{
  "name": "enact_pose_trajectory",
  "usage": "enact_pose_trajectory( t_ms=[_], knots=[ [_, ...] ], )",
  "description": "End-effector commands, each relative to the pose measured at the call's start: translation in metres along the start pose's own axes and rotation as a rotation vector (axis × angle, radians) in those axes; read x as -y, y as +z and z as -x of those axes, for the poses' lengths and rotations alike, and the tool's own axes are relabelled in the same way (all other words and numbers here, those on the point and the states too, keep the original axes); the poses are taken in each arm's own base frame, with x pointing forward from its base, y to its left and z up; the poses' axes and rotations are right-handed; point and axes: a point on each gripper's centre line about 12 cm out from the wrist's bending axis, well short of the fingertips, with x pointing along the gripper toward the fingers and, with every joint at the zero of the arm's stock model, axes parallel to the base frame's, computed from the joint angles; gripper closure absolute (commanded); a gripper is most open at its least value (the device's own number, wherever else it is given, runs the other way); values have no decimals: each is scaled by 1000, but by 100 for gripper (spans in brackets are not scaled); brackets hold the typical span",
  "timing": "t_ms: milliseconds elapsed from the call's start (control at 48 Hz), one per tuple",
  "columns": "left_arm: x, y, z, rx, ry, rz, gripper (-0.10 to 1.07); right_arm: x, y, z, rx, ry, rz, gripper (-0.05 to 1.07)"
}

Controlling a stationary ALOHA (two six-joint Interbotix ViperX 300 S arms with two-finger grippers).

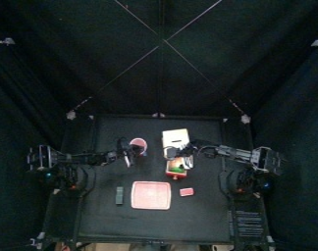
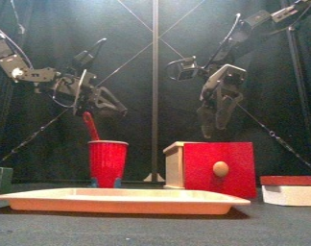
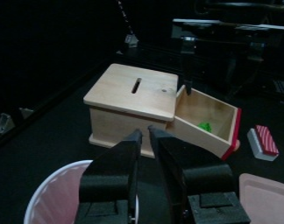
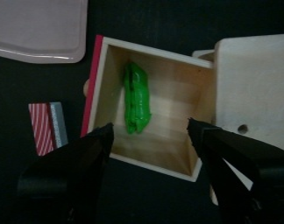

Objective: Grab pea

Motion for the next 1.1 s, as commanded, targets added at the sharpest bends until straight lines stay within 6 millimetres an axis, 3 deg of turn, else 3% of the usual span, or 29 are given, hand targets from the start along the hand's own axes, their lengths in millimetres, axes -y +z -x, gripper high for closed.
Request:
enact_pose_trajectory(
  t_ms=[0, 521, 875, 1083],
  knots=[
    [-2, 7, -3, 28, 6, 0, 37, -2, 5, -2, 21, -8, 12, 2],
    [-3, 4, -1, 19, 9, 1, 37, -7, 5, -46, -60, -24, 90, 3],
    [-4, 2, 0, 13, 15, 5, 37, -6, 4, -61, -95, -57, 145, 4],
    [-5, 2, 0, 15, 19, 9, 37, -5, 4, -61, -93, -60, 142, 12]
  ],
)
